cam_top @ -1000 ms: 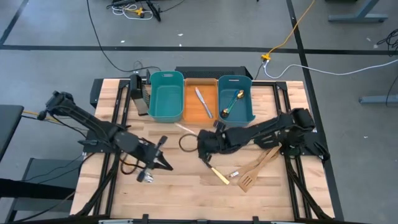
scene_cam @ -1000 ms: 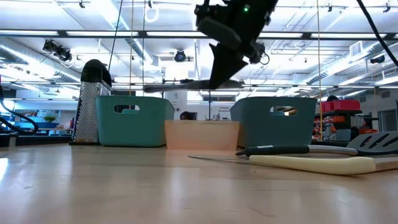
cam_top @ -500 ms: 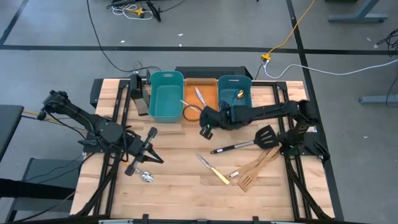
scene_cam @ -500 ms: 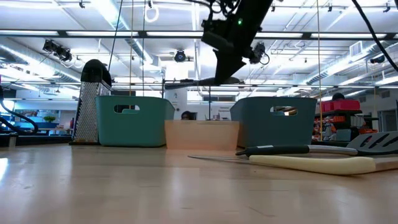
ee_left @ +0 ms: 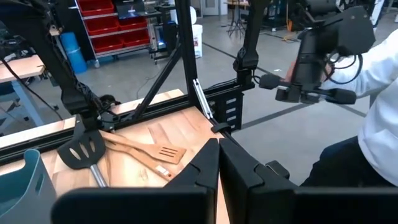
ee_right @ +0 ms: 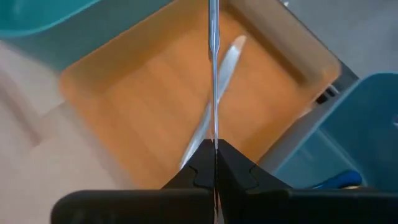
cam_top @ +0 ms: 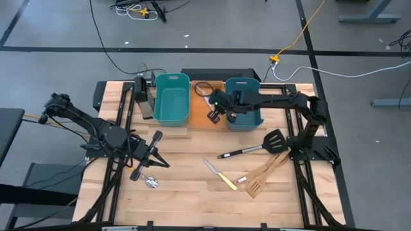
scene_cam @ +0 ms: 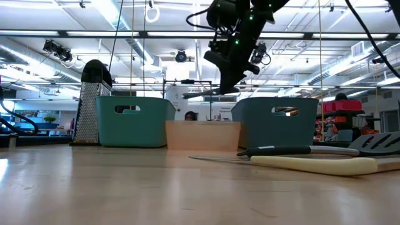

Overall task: Pick & Place Kitchen Items
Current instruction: Put the silver knife into the orange bin, then put the light brown table knife into the orange bin

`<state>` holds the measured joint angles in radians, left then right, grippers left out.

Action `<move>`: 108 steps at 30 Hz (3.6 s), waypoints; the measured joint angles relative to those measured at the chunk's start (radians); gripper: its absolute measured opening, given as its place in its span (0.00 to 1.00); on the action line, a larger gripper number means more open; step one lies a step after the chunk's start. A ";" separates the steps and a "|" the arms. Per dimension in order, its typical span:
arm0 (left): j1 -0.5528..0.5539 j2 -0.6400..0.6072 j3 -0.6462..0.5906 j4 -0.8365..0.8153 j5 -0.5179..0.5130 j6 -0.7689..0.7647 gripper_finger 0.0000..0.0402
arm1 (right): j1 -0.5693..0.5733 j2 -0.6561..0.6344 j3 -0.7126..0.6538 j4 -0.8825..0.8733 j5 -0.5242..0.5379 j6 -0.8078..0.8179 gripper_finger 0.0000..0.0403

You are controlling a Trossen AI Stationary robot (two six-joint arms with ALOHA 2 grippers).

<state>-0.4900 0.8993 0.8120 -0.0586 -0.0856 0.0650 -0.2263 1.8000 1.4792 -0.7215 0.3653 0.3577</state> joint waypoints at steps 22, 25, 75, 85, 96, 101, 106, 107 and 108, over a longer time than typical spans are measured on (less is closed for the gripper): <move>0.000 0.001 0.000 0.001 0.000 0.001 0.05 | -0.089 0.014 0.000 0.092 -0.015 0.087 0.02; 0.000 0.001 0.000 0.001 0.000 0.001 0.05 | -0.091 0.014 0.000 0.097 -0.016 0.087 0.02; 0.000 0.001 0.000 0.001 -0.001 0.001 0.05 | 0.126 0.014 0.000 -0.002 -0.338 -0.047 0.07; 0.000 0.001 0.000 0.001 -0.001 0.001 0.05 | 0.317 0.014 0.000 -0.223 -0.420 0.148 0.07; 0.000 0.001 0.000 0.001 0.000 0.000 0.05 | 0.523 0.014 0.000 -0.244 -0.490 0.344 0.07; 0.000 0.001 0.000 0.001 0.000 0.000 0.05 | 0.610 0.014 0.000 -0.213 -0.489 0.400 0.07; 0.000 0.001 0.000 0.001 0.000 0.000 0.05 | 0.675 0.014 0.000 -0.135 -0.489 0.435 0.07; 0.000 0.001 0.000 0.001 0.000 0.000 0.05 | 0.686 0.014 0.000 -0.118 -0.490 0.431 0.07; 0.000 0.001 0.000 0.001 0.000 0.000 0.05 | 0.697 0.014 0.000 -0.101 -0.489 0.430 0.07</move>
<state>-0.4901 0.9002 0.8120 -0.0574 -0.0860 0.0650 0.4706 1.8137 1.4792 -0.8223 -0.1242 0.7877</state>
